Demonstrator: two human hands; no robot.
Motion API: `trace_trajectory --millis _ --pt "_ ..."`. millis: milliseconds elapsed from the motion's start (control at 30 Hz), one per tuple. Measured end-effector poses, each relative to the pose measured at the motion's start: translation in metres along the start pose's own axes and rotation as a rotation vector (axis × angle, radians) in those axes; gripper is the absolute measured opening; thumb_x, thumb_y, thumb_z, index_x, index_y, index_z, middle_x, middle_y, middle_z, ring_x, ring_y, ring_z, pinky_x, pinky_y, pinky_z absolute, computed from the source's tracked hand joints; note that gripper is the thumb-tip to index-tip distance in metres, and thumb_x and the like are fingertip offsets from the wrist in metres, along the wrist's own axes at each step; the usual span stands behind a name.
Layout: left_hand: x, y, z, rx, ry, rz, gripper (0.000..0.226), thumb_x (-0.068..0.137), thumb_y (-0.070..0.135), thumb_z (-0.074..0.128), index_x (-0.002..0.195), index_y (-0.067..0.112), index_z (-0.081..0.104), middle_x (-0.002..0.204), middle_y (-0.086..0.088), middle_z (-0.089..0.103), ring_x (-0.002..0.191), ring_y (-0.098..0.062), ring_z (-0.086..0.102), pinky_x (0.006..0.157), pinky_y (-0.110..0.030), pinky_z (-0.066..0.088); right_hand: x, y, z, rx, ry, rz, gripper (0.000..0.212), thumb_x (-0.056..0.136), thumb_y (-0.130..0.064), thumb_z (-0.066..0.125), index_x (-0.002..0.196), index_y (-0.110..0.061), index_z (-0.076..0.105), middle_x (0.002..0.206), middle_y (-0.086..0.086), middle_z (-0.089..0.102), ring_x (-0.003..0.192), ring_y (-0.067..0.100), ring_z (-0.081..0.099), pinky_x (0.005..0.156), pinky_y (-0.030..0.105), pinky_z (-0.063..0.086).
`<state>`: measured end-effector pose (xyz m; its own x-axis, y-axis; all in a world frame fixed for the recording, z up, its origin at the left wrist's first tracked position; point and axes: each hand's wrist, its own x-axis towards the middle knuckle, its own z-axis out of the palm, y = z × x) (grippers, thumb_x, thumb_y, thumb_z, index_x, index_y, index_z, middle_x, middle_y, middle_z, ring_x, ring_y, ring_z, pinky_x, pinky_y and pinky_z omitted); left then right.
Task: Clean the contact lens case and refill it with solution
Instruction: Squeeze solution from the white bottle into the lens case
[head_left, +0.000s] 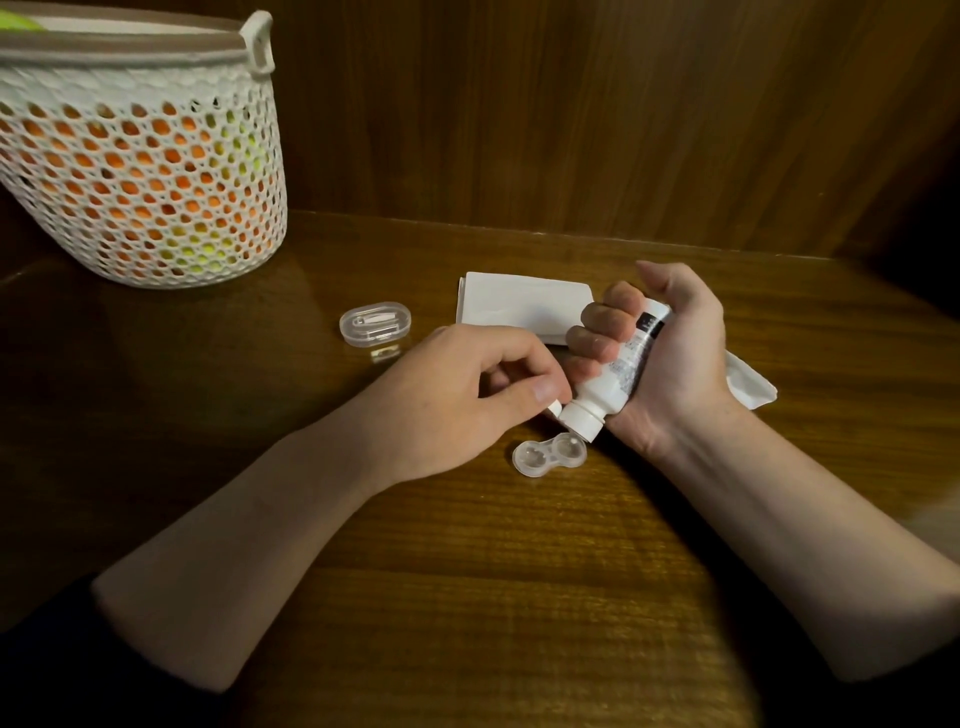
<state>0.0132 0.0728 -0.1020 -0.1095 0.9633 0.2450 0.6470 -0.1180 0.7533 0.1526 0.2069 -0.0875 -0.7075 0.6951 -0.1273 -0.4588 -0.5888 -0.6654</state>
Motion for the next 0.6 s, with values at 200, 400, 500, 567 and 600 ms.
trace_trajectory --millis 200,400,500,567,600 --pt "0.0 0.003 -0.002 0.016 -0.002 -0.015 0.015 0.103 0.026 0.067 0.105 0.034 0.079 0.091 0.014 0.075 0.085 -0.015 0.068 0.078 -0.047 0.059 0.001 0.002 -0.002 0.021 0.004 0.002 0.042 0.098 -0.042 0.053 0.063 -0.019 0.051 0.054 -0.003 0.047 0.043 0.013 0.042 0.043 0.022 0.038" --pt "-0.001 0.005 -0.01 -0.015 0.03 0.007 0.013 0.103 0.024 0.068 0.104 0.029 0.08 0.09 0.016 0.077 0.081 -0.002 0.066 0.066 -0.016 0.049 -0.001 0.003 0.002 0.088 -0.002 -0.039 0.04 0.097 -0.045 0.055 0.068 -0.018 0.054 0.059 -0.003 0.049 0.045 0.012 0.047 0.042 0.022 0.039" --pt "-0.002 0.005 -0.014 -0.041 0.045 0.036 0.01 0.1 0.018 0.071 0.101 0.021 0.081 0.083 0.018 0.074 0.077 0.005 0.063 0.065 -0.008 0.044 -0.003 0.005 0.006 0.088 -0.011 -0.057 0.04 0.098 -0.045 0.054 0.068 -0.018 0.053 0.058 -0.003 0.048 0.044 0.012 0.047 0.042 0.022 0.04" --pt "-0.002 0.005 -0.017 -0.056 0.043 0.038 0.008 0.098 0.016 0.074 0.098 0.018 0.081 0.078 0.022 0.072 0.075 0.007 0.061 0.064 -0.007 0.044 -0.005 0.008 0.007 0.082 -0.018 -0.062 0.041 0.098 -0.044 0.053 0.067 -0.018 0.052 0.057 -0.003 0.048 0.043 0.012 0.047 0.042 0.022 0.04" --pt "-0.003 0.004 -0.019 -0.062 0.036 0.035 0.007 0.097 0.015 0.075 0.098 0.018 0.081 0.077 0.023 0.071 0.075 0.007 0.061 0.063 -0.008 0.044 -0.005 0.009 0.008 0.076 -0.022 -0.063 0.041 0.098 -0.044 0.053 0.066 -0.018 0.052 0.056 -0.003 0.048 0.043 0.013 0.046 0.043 0.022 0.04"
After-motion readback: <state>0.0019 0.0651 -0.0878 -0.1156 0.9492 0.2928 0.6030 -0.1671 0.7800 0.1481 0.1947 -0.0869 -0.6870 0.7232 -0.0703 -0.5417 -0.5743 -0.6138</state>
